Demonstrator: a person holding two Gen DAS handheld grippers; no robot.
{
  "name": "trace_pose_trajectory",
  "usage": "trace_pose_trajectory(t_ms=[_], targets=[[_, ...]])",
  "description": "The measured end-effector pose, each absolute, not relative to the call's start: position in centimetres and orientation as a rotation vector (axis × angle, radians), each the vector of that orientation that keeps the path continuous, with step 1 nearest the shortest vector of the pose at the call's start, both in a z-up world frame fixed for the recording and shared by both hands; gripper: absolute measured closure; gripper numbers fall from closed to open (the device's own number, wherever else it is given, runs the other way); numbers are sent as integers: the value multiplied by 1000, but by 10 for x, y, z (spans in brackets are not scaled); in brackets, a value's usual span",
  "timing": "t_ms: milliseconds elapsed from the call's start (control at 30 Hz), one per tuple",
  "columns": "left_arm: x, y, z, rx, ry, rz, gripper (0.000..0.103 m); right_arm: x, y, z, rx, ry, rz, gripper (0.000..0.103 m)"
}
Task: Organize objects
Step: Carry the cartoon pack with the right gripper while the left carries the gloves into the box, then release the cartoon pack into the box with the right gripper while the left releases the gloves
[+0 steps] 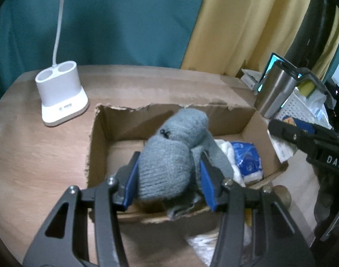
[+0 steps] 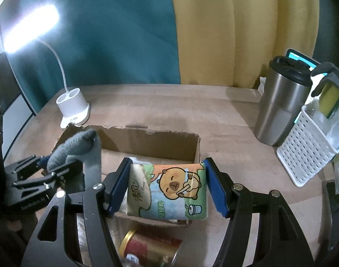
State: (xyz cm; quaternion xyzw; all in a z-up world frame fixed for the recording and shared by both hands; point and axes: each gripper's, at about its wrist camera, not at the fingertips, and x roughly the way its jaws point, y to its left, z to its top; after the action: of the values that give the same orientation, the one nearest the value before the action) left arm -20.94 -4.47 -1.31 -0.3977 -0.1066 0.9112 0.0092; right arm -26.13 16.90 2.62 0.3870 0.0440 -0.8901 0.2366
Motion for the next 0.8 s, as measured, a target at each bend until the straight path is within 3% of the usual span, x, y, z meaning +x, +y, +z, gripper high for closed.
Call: trace_pose_trajectory(t_ms=[533,733,800], targets=[[-231,-39,-33,-1359,-353,2724,50,-297,148,15,1092,102,-2427,35],[-236,-39,-33,-1358,-376,2686,42,-310,141,5,1107,91,-2422,31],[-234,-39,-28,-1339,-380,2688,34,-311,140,5,1101,81,-2411,25]])
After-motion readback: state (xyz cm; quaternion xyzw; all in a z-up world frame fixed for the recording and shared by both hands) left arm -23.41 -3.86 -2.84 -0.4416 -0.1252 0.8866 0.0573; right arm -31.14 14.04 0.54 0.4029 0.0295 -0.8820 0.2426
